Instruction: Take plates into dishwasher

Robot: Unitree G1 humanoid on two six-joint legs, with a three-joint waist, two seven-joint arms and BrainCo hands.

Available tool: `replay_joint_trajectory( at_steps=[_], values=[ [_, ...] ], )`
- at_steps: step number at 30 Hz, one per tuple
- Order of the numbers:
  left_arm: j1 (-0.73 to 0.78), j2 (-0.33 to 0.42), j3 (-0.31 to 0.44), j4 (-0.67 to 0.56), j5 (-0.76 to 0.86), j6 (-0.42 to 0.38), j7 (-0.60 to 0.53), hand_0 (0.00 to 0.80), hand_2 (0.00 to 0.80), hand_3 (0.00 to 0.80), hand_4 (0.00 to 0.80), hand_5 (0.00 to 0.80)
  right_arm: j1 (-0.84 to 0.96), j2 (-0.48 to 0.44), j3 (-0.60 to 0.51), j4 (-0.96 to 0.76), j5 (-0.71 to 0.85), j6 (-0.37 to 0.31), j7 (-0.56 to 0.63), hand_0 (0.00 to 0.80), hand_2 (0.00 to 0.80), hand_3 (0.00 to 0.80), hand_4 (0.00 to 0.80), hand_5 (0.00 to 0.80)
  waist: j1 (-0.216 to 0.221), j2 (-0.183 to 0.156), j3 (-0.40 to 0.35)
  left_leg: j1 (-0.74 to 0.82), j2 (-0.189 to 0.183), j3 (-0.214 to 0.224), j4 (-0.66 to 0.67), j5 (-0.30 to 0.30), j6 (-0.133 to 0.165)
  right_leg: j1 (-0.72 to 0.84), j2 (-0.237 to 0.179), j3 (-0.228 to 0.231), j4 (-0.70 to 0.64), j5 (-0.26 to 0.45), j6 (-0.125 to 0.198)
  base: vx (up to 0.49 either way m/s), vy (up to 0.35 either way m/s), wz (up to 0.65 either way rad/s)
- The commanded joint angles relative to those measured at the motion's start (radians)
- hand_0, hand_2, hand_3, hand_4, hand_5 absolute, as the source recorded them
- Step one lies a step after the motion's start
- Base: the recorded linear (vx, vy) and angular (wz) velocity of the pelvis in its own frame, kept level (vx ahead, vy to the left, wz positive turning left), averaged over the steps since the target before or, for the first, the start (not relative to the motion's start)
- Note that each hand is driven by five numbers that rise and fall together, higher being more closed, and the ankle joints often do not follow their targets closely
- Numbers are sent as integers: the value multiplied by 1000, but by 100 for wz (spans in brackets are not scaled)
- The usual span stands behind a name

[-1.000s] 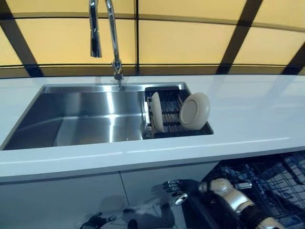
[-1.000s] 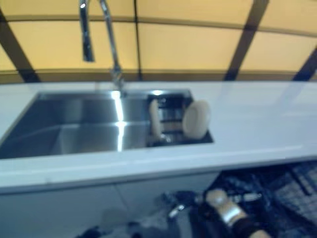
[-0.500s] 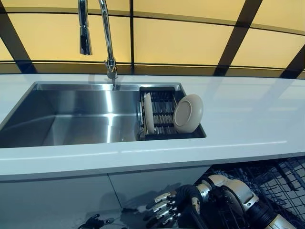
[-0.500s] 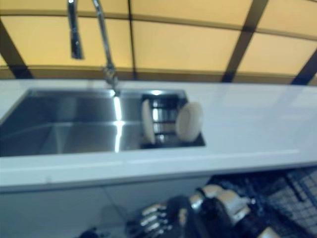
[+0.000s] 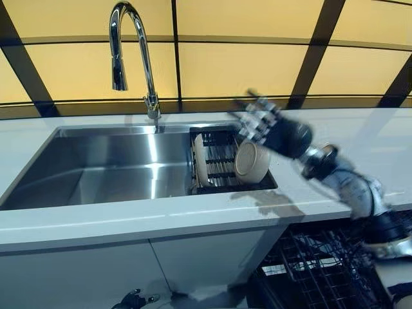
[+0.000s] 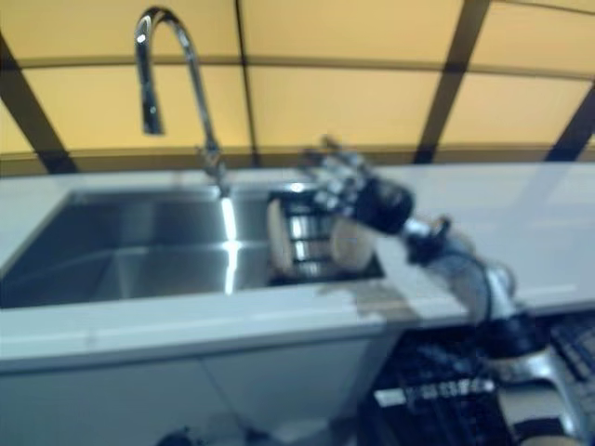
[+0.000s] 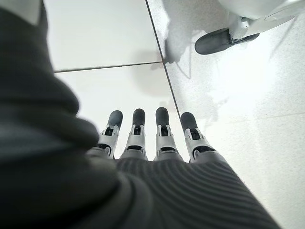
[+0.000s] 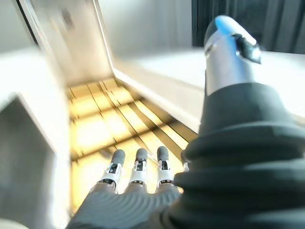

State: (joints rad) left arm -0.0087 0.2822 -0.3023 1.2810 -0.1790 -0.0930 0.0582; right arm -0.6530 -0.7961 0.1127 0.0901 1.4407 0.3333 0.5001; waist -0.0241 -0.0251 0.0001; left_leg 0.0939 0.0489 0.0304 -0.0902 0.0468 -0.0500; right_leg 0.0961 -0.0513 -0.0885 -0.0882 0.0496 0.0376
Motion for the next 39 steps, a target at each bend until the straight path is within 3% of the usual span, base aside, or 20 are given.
replay_joint_trajectory(
  at_steps=[1, 7, 12, 15, 25, 27, 32, 39],
  values=[
    [-37, 25, -34, 67, -8, -15, -5, 0, 0, 0, 0, 0, -145, -33, -15, 64, 30, -126, -57, 0, 0, 0, 0, 0, 2, -54, -30, 6, -4, -2, 3, -25, 13, -18, -47, 25, 18, 30, 40, 68, 13, 0],
    [-19, 28, -23, 77, -14, -20, -6, 0, 0, 0, 0, 0, -240, -122, -12, 164, -111, -241, -296, 0, 0, 0, 0, 0, -1, -61, -31, 4, -2, 4, 3, -26, 10, -17, -42, 26, 17, 30, 36, 46, 6, -1],
    [-22, 27, -35, 73, -20, -12, 4, 0, 0, 0, 0, 0, -363, -174, 29, 349, -232, -196, -468, 0, 0, 0, 0, 0, 11, -68, -31, -6, -3, 1, 3, -22, 7, -17, -40, 18, 10, 35, 35, 54, -4, -6],
    [-28, 29, -37, 67, -36, -7, 8, 0, 0, 0, 0, 0, -427, -189, 85, 407, -285, -161, -466, 0, 0, 0, 0, 0, 17, -69, -29, -5, -4, -4, 3, -29, 4, -14, -39, 16, 4, 32, 37, 70, -2, -5],
    [-25, 24, -33, 51, -39, 6, 19, 0, 0, 0, 0, 0, -595, -153, 283, 565, -541, -140, -488, 0, 0, 0, 0, 0, 54, -75, -10, -38, -7, -24, 3, -16, -5, -50, -42, 4, 1, 49, 47, 10, -6, -2],
    [-16, 27, -32, 39, -33, 21, 21, 0, 0, 0, 0, 0, -631, -157, 357, 613, -626, -71, -437, 0, 0, 0, 0, 0, 65, -78, 1, -54, -9, -33, 3, -8, -7, -63, -44, -1, 1, 53, 50, 26, -22, 4],
    [-11, 29, -24, 42, -22, 29, 14, 0, 0, 0, 0, 0, -650, -139, 434, 673, -698, 6, -350, 0, 0, 0, 0, 0, 75, -81, 16, -83, -10, -43, 3, 6, -10, -89, -48, -9, 1, 62, 55, -4, -21, 10],
    [-11, 33, -25, 30, -21, 29, 19, 0, 0, 0, 0, 0, -672, -132, 479, 722, -815, 29, -298, 0, 0, 0, 0, 0, 80, -78, 28, -102, -9, -41, 3, 14, -14, -110, -53, -15, 1, 70, 62, -10, -7, 2]
  ],
)
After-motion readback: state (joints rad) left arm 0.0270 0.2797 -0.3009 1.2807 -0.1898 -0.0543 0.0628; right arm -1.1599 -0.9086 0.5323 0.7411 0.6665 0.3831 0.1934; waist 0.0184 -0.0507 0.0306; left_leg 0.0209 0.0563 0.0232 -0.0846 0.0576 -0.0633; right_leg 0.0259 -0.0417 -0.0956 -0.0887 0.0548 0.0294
